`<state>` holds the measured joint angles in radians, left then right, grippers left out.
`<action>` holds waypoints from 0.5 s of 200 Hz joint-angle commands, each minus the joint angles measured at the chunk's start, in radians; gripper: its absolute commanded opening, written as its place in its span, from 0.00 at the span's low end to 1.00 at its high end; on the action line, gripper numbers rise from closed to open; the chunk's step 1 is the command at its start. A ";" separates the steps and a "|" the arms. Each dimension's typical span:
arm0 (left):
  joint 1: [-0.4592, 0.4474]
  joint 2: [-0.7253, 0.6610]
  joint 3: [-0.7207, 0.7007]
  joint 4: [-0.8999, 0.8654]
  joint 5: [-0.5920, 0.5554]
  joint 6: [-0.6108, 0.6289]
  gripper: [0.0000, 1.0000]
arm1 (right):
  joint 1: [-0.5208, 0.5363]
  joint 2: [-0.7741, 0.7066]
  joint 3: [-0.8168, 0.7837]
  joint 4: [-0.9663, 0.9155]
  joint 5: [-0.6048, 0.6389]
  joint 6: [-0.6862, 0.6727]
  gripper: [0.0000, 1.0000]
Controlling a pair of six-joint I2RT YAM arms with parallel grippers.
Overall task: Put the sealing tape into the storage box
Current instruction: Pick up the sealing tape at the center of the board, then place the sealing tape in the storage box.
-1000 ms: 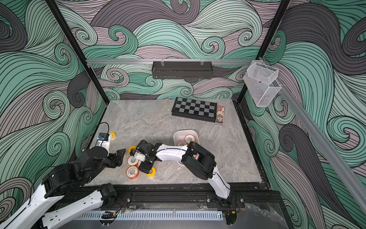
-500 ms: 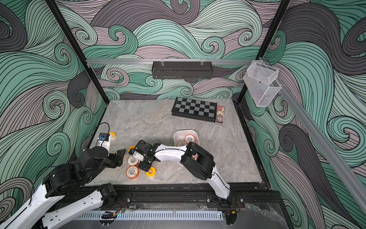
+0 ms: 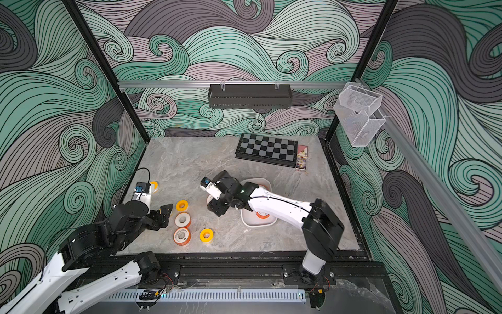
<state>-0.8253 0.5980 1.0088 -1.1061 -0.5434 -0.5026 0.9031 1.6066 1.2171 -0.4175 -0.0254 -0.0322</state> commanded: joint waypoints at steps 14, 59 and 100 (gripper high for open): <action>0.008 -0.006 -0.009 0.017 0.018 0.004 0.86 | -0.089 -0.162 -0.177 -0.021 0.000 0.088 0.74; 0.011 -0.004 -0.009 0.020 0.025 0.008 0.86 | -0.179 -0.260 -0.325 -0.013 0.076 0.072 0.75; 0.011 -0.003 -0.011 0.024 0.035 0.012 0.86 | -0.188 -0.269 -0.382 -0.011 0.150 0.033 0.78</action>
<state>-0.8223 0.5980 1.0031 -1.0981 -0.5220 -0.5014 0.7231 1.3525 0.8539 -0.4385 0.0608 0.0269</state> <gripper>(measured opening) 0.857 0.776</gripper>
